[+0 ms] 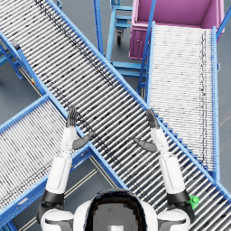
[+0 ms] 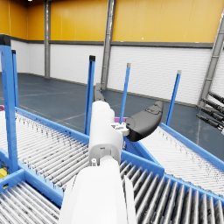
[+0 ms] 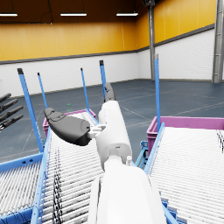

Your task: Pick up the oil and place it on the left assembly line, put the cola on the right, and keep Sprite still

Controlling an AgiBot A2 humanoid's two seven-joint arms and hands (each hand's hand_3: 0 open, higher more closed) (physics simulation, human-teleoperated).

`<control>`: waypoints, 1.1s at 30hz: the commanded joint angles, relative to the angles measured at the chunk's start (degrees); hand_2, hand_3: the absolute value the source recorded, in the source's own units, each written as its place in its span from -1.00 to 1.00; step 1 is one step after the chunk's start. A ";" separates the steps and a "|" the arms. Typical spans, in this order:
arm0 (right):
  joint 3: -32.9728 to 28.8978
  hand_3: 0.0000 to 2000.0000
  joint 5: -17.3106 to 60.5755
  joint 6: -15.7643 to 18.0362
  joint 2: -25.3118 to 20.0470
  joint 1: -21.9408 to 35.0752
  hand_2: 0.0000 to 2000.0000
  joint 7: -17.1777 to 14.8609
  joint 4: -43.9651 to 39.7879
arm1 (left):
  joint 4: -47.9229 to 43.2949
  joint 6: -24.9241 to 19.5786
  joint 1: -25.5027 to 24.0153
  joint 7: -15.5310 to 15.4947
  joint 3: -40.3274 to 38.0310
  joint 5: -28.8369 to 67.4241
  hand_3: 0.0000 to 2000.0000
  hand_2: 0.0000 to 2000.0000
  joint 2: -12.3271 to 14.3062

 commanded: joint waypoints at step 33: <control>0.00 -1.00 0.00 0.00 0.00 0.00 -1.00 0.00 0.00 | 0.00 0.00 0.00 0.00 0.00 0.00 -1.00 -1.00 0.00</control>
